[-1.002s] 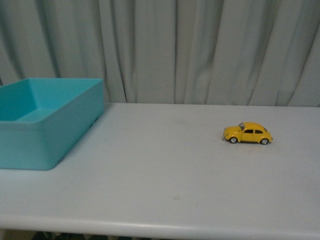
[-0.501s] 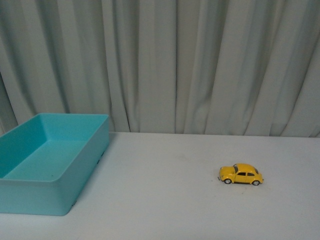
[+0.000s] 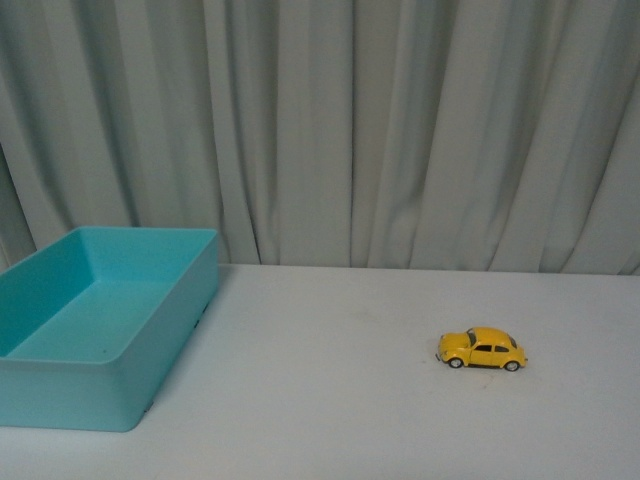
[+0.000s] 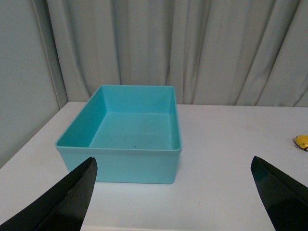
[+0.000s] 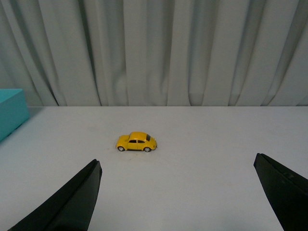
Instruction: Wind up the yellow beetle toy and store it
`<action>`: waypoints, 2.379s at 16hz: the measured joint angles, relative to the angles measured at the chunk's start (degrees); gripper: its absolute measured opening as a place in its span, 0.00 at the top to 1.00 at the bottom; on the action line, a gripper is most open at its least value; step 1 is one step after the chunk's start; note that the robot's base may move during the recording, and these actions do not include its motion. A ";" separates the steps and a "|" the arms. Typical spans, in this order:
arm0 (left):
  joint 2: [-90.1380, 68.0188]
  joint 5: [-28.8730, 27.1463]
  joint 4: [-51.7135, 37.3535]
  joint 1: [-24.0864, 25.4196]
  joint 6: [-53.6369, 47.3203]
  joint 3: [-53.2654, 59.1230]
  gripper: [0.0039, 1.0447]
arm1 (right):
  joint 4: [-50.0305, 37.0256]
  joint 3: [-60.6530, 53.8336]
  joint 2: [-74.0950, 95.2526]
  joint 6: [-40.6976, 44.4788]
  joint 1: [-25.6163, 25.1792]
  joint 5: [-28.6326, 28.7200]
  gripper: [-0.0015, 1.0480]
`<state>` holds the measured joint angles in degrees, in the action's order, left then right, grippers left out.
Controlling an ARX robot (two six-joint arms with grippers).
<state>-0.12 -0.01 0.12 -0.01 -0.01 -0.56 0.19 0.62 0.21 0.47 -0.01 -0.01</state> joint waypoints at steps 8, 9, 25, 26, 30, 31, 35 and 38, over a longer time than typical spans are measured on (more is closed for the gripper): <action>0.00 0.00 0.02 0.00 0.00 0.00 0.06 | 0.00 0.00 -0.02 0.00 0.00 -0.02 0.06; 0.00 0.00 0.04 0.00 0.00 0.00 0.06 | 0.02 0.00 0.00 0.00 0.00 0.00 0.06; -0.07 0.00 0.09 0.00 0.00 0.00 0.06 | 0.02 0.00 0.00 0.00 0.00 0.00 0.06; -0.07 0.00 0.09 0.00 0.00 0.00 0.06 | 0.02 0.00 0.00 0.00 0.00 0.00 0.06; -0.07 -0.02 0.09 0.00 0.00 0.00 0.06 | 0.02 0.00 0.00 0.00 0.00 0.00 0.06; -0.07 -0.02 0.09 0.00 0.00 0.00 0.06 | 0.02 0.00 0.00 0.00 0.00 0.00 0.06; -0.07 -0.02 0.09 0.00 0.00 0.00 0.06 | -19.37 0.07 17.25 -2.84 -14.12 18.49 0.06; -0.07 0.07 0.09 0.00 -0.02 0.00 0.06 | -46.64 7.85 48.02 -1.36 -24.94 31.80 0.06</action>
<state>-0.19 0.05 0.21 -0.01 -0.03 -0.56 -46.46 8.47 48.23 -0.89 -24.95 31.79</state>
